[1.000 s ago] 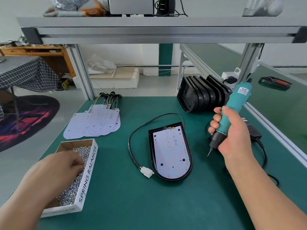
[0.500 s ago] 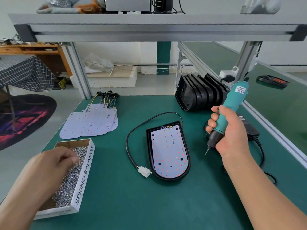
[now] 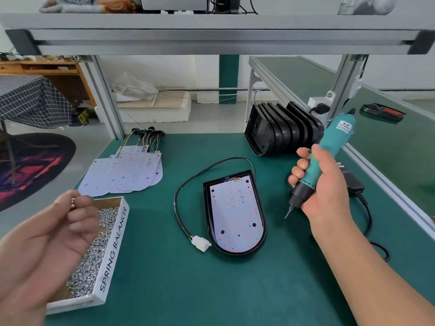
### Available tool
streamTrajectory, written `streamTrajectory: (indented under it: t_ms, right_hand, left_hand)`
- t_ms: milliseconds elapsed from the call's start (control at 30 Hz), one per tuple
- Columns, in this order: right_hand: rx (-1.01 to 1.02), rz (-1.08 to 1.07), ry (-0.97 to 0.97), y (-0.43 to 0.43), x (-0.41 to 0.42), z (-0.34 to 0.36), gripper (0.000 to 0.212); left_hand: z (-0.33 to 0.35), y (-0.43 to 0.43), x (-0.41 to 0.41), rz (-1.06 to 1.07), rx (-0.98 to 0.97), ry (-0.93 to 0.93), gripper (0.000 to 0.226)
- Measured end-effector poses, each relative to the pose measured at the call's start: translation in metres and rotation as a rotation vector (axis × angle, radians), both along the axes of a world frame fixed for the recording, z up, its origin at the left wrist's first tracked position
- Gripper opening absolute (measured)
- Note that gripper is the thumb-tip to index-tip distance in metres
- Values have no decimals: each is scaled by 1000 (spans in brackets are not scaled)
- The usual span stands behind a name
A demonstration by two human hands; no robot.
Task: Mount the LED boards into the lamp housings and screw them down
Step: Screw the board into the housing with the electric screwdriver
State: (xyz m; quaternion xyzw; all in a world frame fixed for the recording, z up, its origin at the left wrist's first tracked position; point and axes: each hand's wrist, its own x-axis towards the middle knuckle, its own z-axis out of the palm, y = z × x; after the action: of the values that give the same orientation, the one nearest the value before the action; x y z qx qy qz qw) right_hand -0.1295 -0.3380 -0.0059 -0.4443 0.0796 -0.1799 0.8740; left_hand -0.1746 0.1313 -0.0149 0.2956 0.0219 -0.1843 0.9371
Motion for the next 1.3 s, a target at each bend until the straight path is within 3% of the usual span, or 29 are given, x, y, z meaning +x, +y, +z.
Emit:
streamTrajectory:
  t_ms: [67,100,167,267,400,467,967,1300]
  right_hand:
    - [-5,-1,10,4,0,1,27]
    - [-5,1,8,6,0,2,27]
    - [-2,11,-3,11,-1,4,27]
    - [18,42,-22,16,-4,8,26]
    - [57,58,-81,24,-10,16,27]
    - [85,56,-109,29,-12,21,28]
    - [260,8,-213,81,2,37,19]
    - [283,33,-253,78,-6,35,19]
  left_hand:
    - [5,-33,5,-140,-135,-17,62]
    - [7,-54,4,-248,-213,-42,53]
    - [14,-92,0,-247,-213,-11,11]
    - [18,-150,1,-201,-55,85,29]
    - [24,-200,17,-210,206,142,4]
    - [20,-208,26,-212,270,113,3]
    - [5,-209,25,-254,387,-70,23]
    - [5,-215,14,-274,464,-104,16]
